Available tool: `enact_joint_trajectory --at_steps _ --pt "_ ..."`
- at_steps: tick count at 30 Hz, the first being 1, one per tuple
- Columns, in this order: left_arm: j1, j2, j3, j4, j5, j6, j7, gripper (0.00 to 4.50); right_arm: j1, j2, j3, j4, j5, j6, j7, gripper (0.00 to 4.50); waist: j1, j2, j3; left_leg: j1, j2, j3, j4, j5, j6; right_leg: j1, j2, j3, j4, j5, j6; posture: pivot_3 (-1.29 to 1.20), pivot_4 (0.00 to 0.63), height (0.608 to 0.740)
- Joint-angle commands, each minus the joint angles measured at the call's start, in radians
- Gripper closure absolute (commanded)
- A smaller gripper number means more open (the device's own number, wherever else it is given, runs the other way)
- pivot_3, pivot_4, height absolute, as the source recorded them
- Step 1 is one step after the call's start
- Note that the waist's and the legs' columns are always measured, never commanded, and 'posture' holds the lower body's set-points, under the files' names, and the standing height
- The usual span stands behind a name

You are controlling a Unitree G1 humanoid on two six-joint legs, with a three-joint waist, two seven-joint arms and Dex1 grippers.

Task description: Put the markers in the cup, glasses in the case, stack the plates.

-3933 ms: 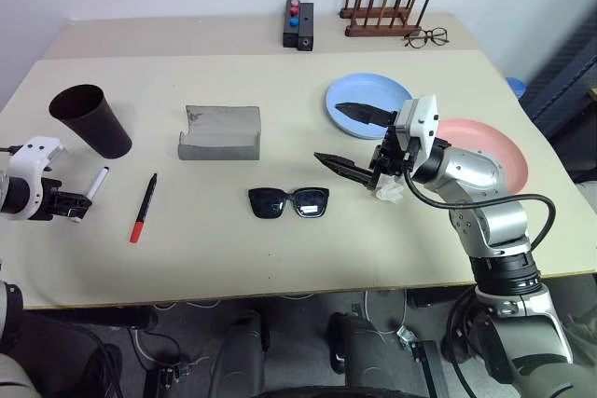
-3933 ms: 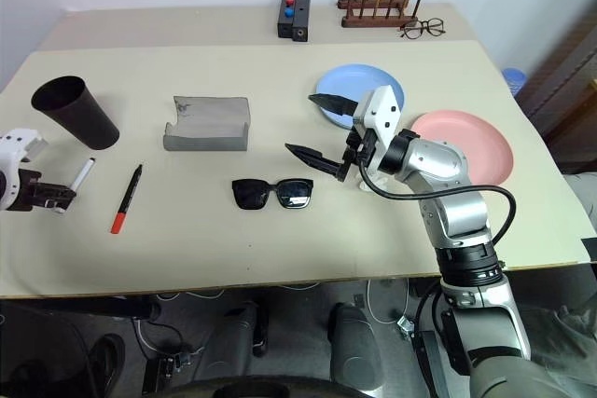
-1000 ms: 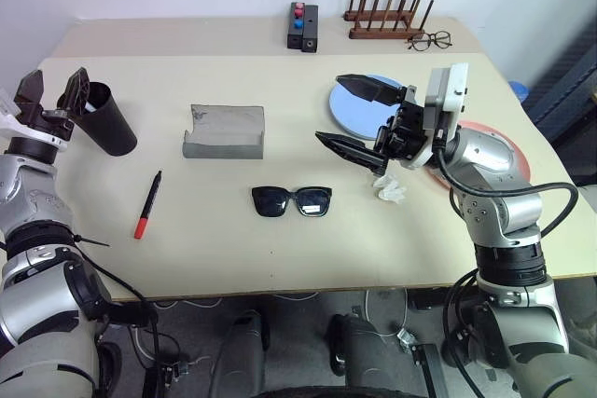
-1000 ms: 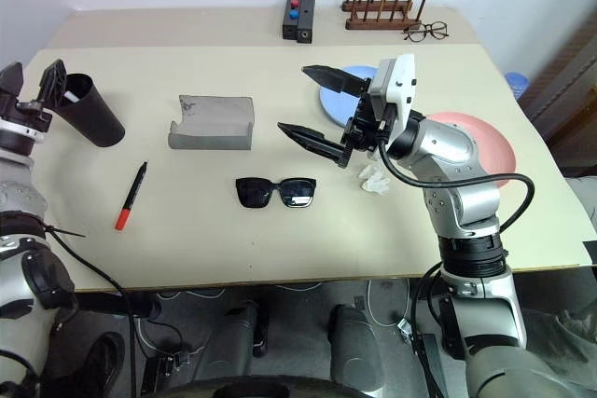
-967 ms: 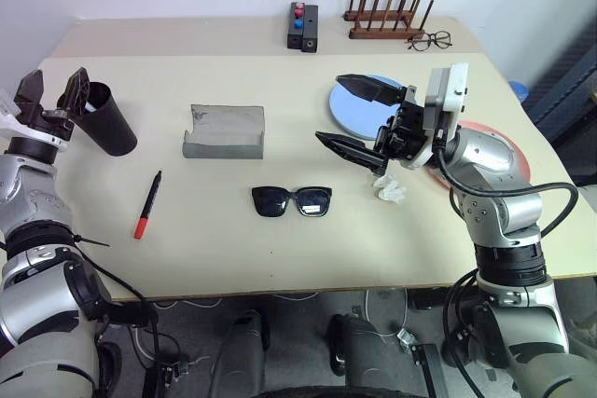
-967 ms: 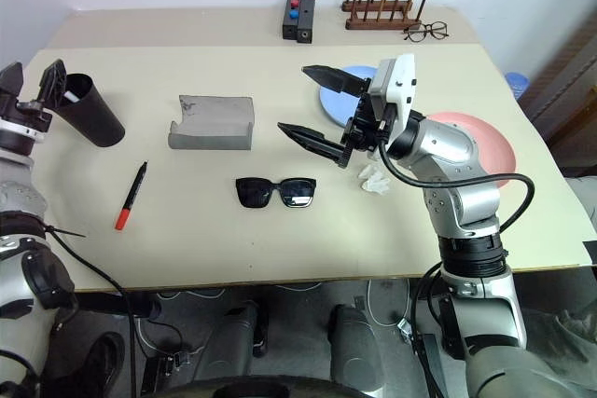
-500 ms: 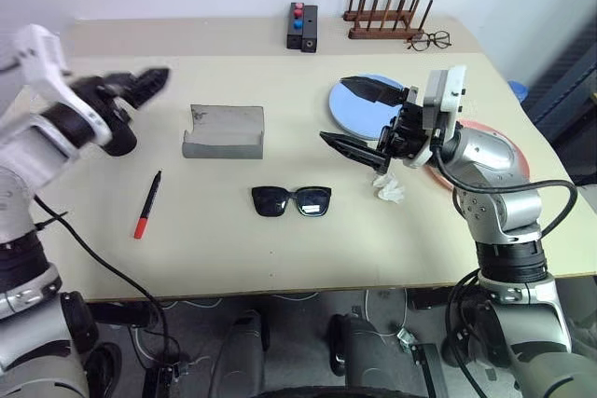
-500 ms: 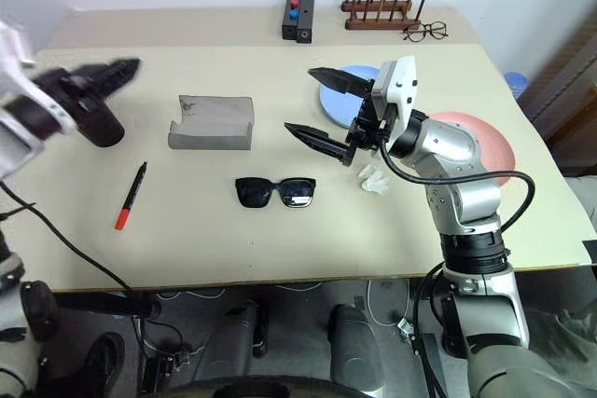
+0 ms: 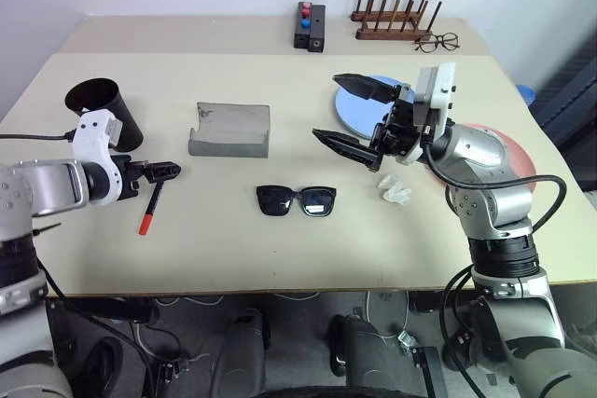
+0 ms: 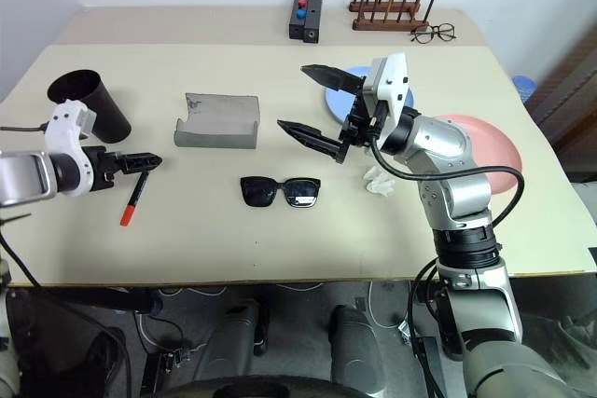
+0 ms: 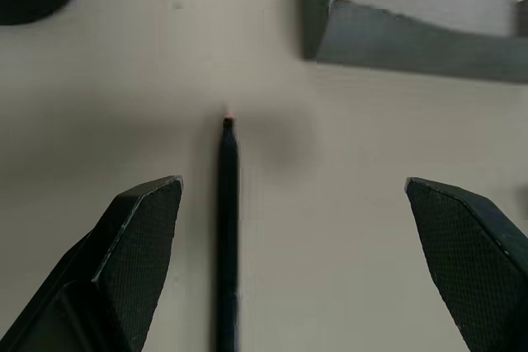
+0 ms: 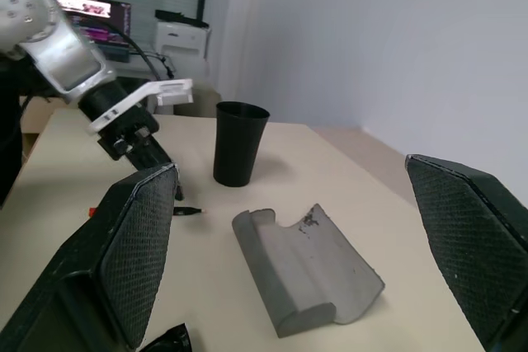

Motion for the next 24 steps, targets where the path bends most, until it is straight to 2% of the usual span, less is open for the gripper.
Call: enact_joint_trajectory --at_steps 1,2,4,9,16,24 --pt "-0.047 0.136 -0.125 0.082 -0.111 0.057 -0.098 0.01 -0.012 0.006 -0.007 -0.019 -0.001 -0.02 -0.003 0.0 -0.004 0.0 0.0 0.0 0.0 0.0 -0.001 0.0 0.0 0.0 0.0 0.0 0.0 0.0 0.0 0.0 0.15 0.74" --pt "-0.051 0.167 -0.172 0.125 -0.15 0.057 -0.116 0.01 -0.009 0.007 -0.007 -0.019 -0.002 -0.021 -0.003 0.0 -0.007 0.001 0.0 0.0 0.0 0.0 -0.001 0.0 0.0 0.0 0.0 0.0 -0.001 0.0 0.0 0.0 0.15 0.74" --pt "-0.058 0.201 -0.255 0.166 -0.139 0.057 -0.147 0.01 -0.005 0.011 -0.007 -0.017 -0.005 -0.026 -0.005 0.0 -0.01 0.001 0.0 0.001 0.0 0.001 -0.005 0.0 0.0 -0.001 -0.001 0.001 -0.003 0.0 0.0 0.0 0.15 0.74" --pt "-0.16 0.213 -0.425 0.291 -0.08 0.057 -0.224 0.01 0.01 0.013 -0.008 -0.024 -0.006 -0.03 -0.01 0.0 -0.006 0.001 0.0 0.001 0.0 0.001 -0.007 0.002 0.001 -0.001 0.0 0.0 -0.002 0.0 0.0 0.0 0.15 0.74" --pt "-0.268 0.178 -0.533 0.33 0.085 0.03 -0.348 0.01 0.036 -0.001 -0.018 -0.062 -0.002 -0.018 -0.026 0.0 -0.001 0.001 0.0 0.001 0.0 0.001 -0.007 0.002 0.001 -0.001 0.0 0.0 -0.004 0.0 0.0 0.0 0.15 0.74" --pt "-0.287 0.143 -0.546 0.309 0.19 0.004 -0.438 0.01 0.04 -0.013 -0.021 -0.068 0.0 -0.014 -0.028 0.0 0.0 0.001 0.0 0.001 0.0 0.001 -0.007 0.003 0.001 -0.001 0.0 0.0 -0.004 0.0 0.0 0.0 0.15 0.74"
